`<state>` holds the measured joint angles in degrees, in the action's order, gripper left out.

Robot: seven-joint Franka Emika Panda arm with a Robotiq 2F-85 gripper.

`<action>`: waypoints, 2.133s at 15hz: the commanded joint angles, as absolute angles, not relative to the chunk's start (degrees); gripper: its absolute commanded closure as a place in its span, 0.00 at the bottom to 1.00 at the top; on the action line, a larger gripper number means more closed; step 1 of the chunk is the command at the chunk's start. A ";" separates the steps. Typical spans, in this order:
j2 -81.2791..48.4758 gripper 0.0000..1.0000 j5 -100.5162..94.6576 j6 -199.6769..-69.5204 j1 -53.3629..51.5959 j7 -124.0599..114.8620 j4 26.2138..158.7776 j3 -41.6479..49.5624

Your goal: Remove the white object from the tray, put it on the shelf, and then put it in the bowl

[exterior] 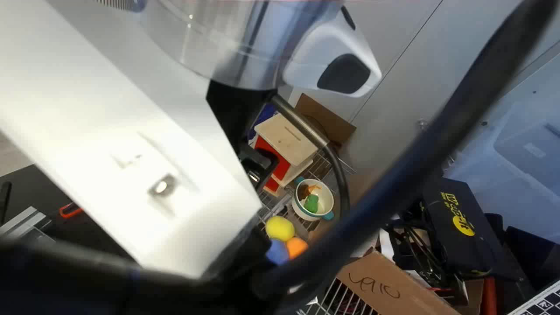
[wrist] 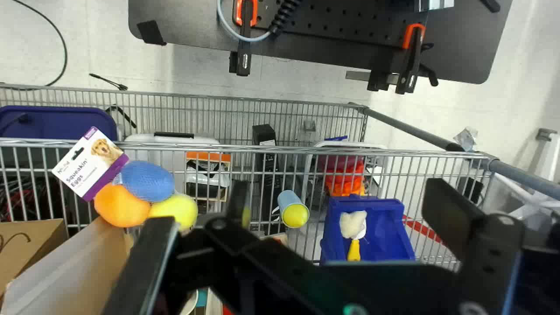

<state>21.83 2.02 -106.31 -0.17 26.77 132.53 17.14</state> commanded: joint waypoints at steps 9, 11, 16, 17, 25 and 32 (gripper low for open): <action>21.61 0.00 2.62 -106.20 1.58 27.29 132.27 15.59; 21.61 0.00 2.62 -106.20 1.58 27.29 132.27 15.59; 21.74 0.00 2.01 -106.58 1.97 26.97 132.56 14.81; 21.74 0.00 1.95 -106.60 2.04 26.98 132.57 14.68; 22.44 0.00 1.52 -106.80 2.42 26.66 132.93 13.68; 24.97 0.00 -0.18 -106.35 1.86 26.65 133.80 11.28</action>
<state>22.33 1.55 -106.34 1.30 26.77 132.62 13.34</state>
